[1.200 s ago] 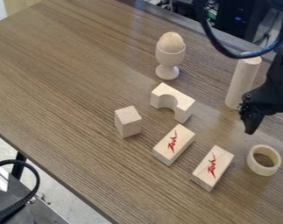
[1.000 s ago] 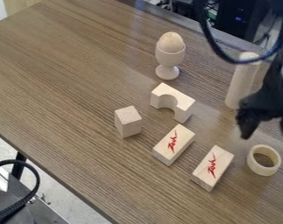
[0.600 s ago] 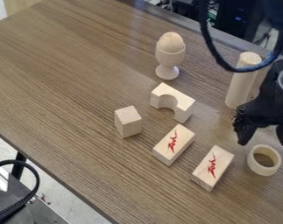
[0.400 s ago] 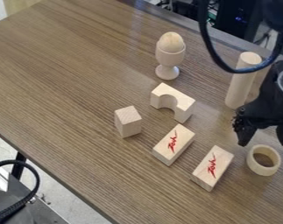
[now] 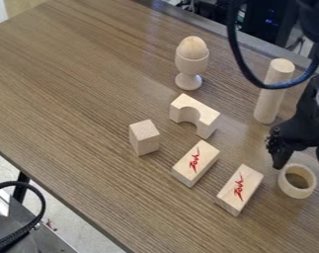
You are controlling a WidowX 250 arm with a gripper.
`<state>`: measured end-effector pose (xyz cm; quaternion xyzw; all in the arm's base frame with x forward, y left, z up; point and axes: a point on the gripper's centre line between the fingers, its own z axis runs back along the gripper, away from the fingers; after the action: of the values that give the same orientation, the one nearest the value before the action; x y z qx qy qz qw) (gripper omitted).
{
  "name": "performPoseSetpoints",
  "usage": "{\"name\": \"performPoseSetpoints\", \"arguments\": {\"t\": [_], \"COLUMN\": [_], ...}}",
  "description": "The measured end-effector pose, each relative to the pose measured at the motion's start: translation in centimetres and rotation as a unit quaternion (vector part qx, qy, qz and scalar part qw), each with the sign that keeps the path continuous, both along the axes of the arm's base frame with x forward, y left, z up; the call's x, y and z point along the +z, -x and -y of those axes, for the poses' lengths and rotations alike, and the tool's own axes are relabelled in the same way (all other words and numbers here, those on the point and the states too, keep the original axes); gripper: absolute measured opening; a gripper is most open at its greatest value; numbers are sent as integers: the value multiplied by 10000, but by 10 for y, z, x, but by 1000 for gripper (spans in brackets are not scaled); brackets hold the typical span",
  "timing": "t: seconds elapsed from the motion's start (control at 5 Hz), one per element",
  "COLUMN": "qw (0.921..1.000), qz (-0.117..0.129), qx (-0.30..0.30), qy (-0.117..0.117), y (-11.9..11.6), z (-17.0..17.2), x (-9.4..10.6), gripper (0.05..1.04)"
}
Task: Picked a hollow circle and placed on top of a cylinder
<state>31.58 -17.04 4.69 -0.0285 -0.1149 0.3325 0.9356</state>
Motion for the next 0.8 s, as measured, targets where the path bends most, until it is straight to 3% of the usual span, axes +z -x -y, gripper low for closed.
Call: {"name": "performPoseSetpoints", "arguments": {"t": [0.4,0.8], "qw": [10000,9994], "qz": [-77,-351], "qx": [4,27], "qy": [20,29], "y": [1,9], "z": [3,3], "x": [-12,-27], "gripper": [999,961]}}
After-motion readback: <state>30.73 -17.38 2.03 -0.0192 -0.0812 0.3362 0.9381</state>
